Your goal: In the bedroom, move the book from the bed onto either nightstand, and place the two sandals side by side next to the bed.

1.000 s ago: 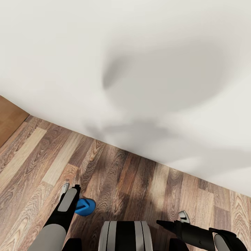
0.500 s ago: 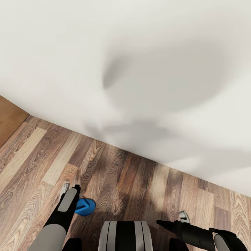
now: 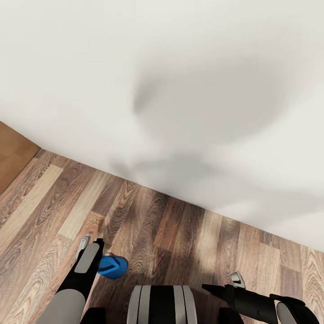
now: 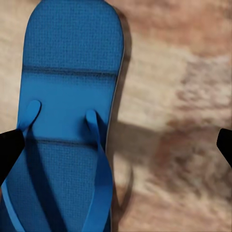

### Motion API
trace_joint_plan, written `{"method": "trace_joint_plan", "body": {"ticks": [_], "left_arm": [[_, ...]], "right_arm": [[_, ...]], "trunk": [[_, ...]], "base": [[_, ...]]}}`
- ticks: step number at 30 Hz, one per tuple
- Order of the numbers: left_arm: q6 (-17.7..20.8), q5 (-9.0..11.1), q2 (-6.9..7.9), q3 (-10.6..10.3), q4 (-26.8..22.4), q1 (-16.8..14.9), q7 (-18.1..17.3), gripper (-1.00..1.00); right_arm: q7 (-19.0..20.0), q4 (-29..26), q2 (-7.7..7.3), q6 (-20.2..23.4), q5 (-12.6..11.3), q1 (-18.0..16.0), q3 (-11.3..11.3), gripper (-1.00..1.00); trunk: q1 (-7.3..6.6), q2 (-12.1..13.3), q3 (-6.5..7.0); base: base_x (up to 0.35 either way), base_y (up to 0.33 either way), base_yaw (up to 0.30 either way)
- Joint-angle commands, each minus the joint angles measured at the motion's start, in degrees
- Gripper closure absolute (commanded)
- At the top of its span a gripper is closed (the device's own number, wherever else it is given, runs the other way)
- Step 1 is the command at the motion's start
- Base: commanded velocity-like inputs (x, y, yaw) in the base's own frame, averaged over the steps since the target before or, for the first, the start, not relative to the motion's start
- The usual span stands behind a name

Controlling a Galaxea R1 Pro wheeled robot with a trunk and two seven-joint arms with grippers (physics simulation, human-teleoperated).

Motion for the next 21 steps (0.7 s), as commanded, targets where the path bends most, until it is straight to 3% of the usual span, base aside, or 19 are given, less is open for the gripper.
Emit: {"method": "trace_joint_plan", "body": {"ticks": [1,21], "left_arm": [[-0.5,0.6,-0.04,0.1,-0.1,0.0,0.0,-1.00],[-0.5,0.6,-0.04,0.1,-0.1,0.0,-0.1,-1.00]], "right_arm": [[0.2,0.0,0.00,0.2,0.1,0.0,-0.1,-1.00],[0.2,0.0,0.00,0.2,0.1,0.0,-0.1,-1.00]], "trunk": [[-0.01,0.0,-0.03],[-0.01,0.0,-0.03]], "base": [[0.000,0.013,0.000],[0.000,0.002,0.000]]}}
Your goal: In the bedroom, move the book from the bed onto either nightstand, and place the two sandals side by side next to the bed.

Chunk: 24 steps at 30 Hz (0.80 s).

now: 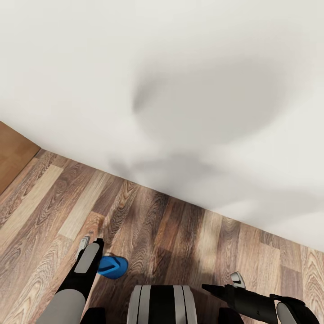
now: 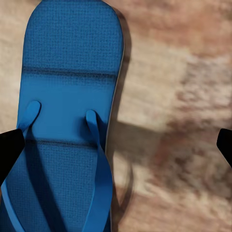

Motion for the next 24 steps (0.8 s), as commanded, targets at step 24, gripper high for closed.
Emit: {"method": "trace_joint_plan", "body": {"ticks": [24], "left_arm": [[-0.4,0.6,-0.04,0.1,-0.1,0.0,0.1,-1.00]], "right_arm": [[0.2,0.0,0.00,0.2,0.1,0.0,-0.1,-1.00]], "trunk": [[-0.01,0.0,-0.03]], "base": [[-0.068,0.000,0.000]]}}
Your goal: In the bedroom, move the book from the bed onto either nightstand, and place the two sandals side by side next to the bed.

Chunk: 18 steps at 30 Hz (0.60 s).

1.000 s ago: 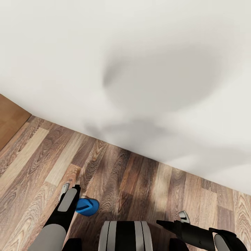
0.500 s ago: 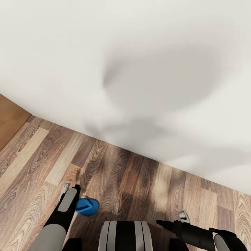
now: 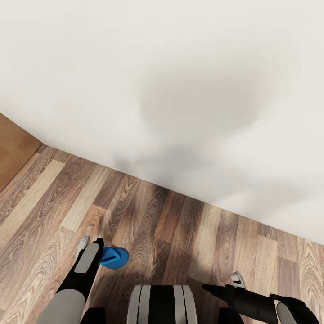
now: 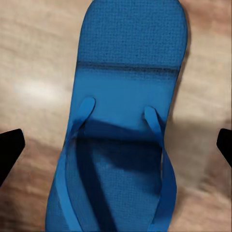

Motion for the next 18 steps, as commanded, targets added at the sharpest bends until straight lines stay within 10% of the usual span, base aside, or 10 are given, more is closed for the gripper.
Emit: {"method": "trace_joint_plan", "body": {"ticks": [1,18], "left_arm": [[-0.5,0.6,-0.04,0.1,-0.1,0.0,0.0,-1.00],[-0.5,0.6,-0.04,0.1,-0.1,0.0,0.0,-1.00]], "right_arm": [[0.2,0.0,0.00,0.2,0.1,0.0,-0.1,-1.00],[0.2,0.0,0.00,0.2,0.1,0.0,-0.1,-1.00]], "trunk": [[-0.04,0.0,-0.03],[-0.04,0.0,-0.03]], "base": [[-0.244,0.000,0.000],[-0.058,0.000,0.000]]}}
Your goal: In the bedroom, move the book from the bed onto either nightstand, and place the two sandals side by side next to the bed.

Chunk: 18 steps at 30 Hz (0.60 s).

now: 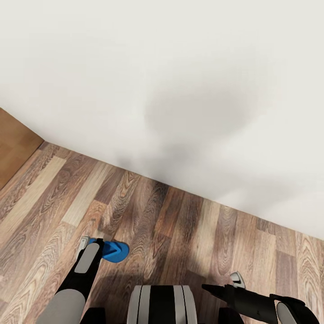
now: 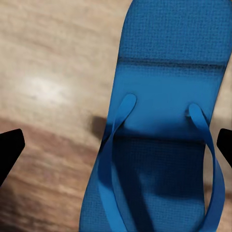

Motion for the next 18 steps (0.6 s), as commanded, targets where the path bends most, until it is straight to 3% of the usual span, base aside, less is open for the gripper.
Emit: {"method": "trace_joint_plan", "body": {"ticks": [1,18], "left_arm": [[-0.5,0.6,-0.04,0.1,-0.1,0.0,0.0,-1.00],[-0.6,0.5,-0.04,0.1,-0.1,0.0,0.0,-1.00]], "right_arm": [[0.2,0.0,0.00,0.2,0.1,0.0,-0.1,-1.00],[0.2,0.0,0.00,0.2,0.1,0.0,-0.1,-1.00]], "trunk": [[-0.01,0.0,-0.03],[-0.01,0.0,-0.03]], "base": [[-0.003,0.000,0.000],[0.003,-0.015,0.000]]}}
